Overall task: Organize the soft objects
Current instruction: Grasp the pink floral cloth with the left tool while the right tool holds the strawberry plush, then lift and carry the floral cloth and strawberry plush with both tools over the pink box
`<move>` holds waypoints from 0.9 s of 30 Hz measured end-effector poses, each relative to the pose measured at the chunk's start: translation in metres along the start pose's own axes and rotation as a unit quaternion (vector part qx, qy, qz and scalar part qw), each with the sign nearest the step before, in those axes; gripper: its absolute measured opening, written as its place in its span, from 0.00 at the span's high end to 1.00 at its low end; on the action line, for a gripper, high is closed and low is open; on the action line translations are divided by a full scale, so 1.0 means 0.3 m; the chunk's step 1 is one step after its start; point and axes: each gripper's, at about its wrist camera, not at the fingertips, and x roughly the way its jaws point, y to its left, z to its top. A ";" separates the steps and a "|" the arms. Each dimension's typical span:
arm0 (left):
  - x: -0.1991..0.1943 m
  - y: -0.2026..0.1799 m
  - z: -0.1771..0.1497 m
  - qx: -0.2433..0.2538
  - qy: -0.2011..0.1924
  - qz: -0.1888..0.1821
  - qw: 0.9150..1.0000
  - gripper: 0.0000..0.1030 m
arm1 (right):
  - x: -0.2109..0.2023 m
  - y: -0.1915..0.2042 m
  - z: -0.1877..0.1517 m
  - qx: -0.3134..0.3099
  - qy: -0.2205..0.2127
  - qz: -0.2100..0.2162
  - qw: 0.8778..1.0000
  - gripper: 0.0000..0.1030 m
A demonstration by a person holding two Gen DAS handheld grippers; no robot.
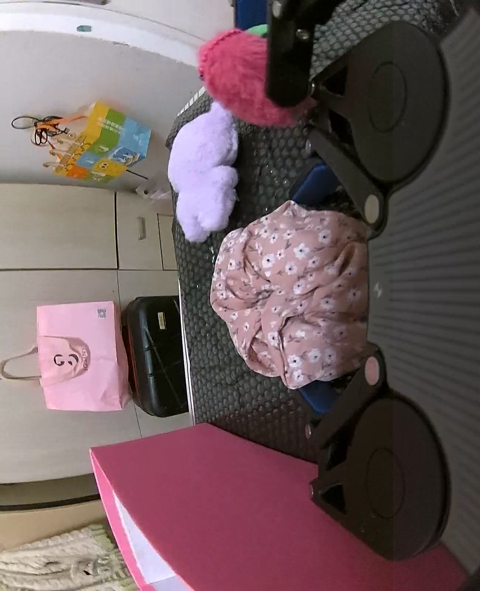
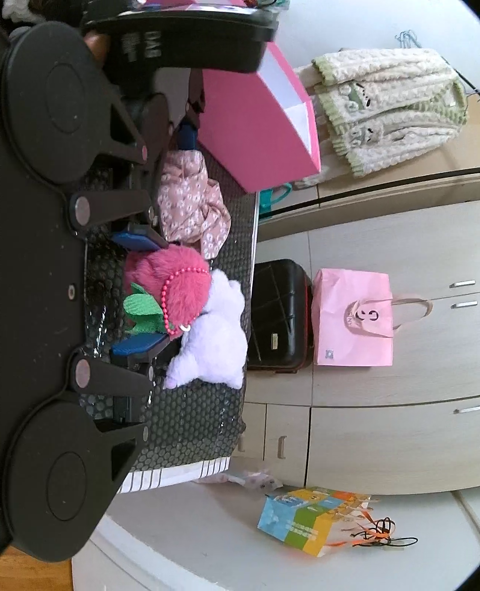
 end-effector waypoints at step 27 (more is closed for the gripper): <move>-0.323 0.098 -0.069 0.008 -0.033 -0.109 0.993 0.85 | -0.081 0.092 -0.089 -0.035 0.072 0.010 0.997 0.49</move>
